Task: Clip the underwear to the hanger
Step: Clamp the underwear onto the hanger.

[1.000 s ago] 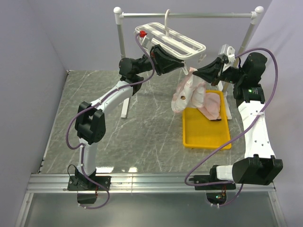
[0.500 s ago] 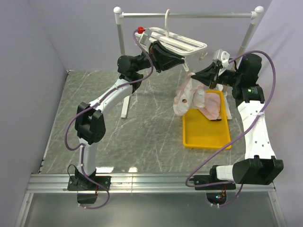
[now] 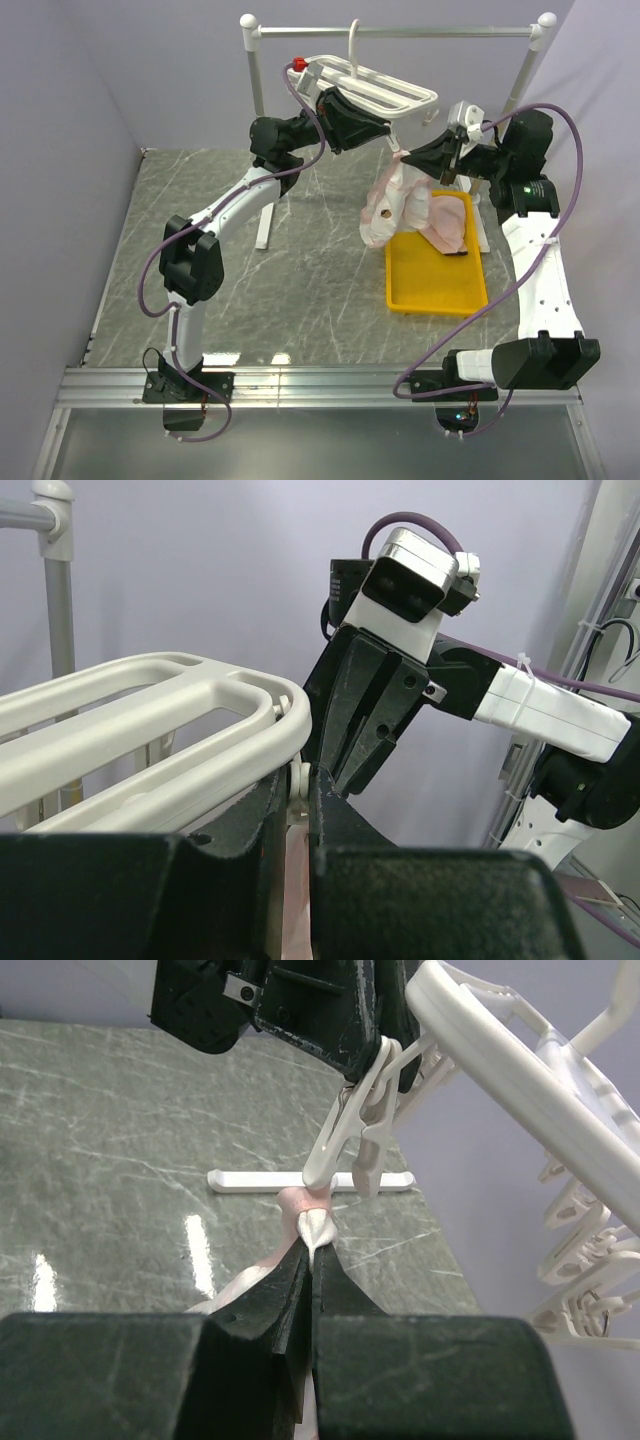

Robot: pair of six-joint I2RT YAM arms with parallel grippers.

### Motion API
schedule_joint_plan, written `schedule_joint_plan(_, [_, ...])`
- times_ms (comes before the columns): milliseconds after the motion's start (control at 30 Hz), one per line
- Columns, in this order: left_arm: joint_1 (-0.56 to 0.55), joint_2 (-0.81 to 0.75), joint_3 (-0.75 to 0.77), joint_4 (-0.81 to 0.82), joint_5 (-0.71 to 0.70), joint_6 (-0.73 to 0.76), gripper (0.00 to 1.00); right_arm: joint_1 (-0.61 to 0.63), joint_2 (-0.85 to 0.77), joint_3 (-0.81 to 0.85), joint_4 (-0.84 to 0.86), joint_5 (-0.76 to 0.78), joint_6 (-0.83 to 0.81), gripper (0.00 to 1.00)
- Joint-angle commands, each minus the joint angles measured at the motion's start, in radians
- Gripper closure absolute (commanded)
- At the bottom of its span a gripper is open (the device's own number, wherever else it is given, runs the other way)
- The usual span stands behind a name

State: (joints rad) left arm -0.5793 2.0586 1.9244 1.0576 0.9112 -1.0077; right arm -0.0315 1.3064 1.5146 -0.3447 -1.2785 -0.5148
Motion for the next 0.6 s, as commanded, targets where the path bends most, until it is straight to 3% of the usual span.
schedule_joint_plan(0, [-0.011, -0.009, 0.018, 0.042, 0.008, 0.003, 1.00, 0.016, 0.004, 0.053, 0.042, 0.016, 0.010, 1.00])
schedule_joint_plan(200, [-0.014, -0.009, 0.013, 0.044, 0.011, 0.000, 1.00, 0.027, 0.017, 0.061, 0.024, 0.041, -0.028, 1.00])
schedule_joint_plan(567, [-0.016, -0.005, 0.004, 0.045, 0.009, 0.004, 1.00, 0.027, 0.025, 0.085, 0.102, 0.030, 0.071, 1.00])
